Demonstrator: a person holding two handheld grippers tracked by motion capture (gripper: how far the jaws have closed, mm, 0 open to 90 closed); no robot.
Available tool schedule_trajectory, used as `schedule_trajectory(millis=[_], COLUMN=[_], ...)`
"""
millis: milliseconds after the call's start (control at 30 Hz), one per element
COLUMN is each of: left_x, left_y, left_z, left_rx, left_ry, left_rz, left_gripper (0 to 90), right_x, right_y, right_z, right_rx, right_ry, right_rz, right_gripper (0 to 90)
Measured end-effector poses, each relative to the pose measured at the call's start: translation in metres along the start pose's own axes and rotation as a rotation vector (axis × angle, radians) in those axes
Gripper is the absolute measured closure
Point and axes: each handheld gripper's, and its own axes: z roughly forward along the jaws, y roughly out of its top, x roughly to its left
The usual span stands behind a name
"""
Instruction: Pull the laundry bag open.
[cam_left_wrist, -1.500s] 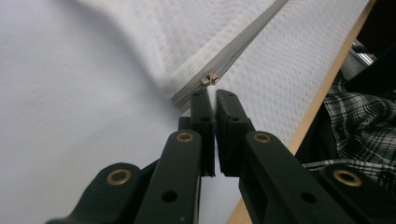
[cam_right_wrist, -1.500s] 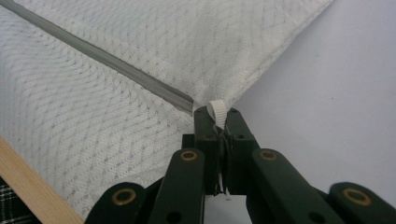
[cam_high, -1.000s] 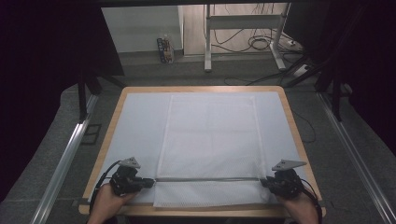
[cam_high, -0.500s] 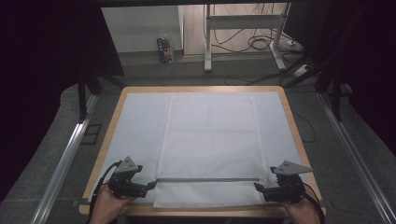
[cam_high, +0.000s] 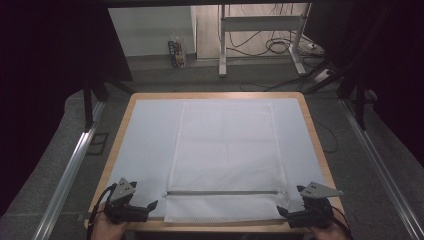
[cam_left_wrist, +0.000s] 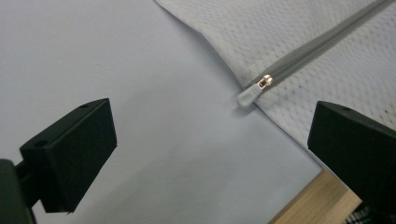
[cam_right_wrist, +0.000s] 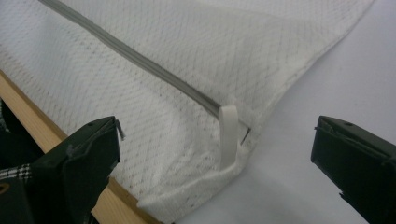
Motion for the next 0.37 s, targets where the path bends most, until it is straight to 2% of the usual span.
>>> schedule_trajectory(millis=[67,200,367], left_x=[0.0018,0.0039,0.003], left_y=[-0.0005,-0.0005,0.0007], left_z=[0.0001,0.0016,0.0037], left_rx=[0.001,0.012,0.033], left_ry=[-0.009,-0.014,-0.002], left_rz=[-0.012,-0.033,-0.027], left_gripper=[1.2,2.1,2.6], right_x=[-0.0012,-0.0026,-0.0049], right_y=[-0.002,-0.0026,-0.0027], right_z=[0.0012,0.0001,0.0017], right_rx=[0.017,0.004,0.016], right_ry=[0.011,0.014,0.022], right_rz=[0.011,0.025,0.042], right_gripper=[1.1,1.0,1.1])
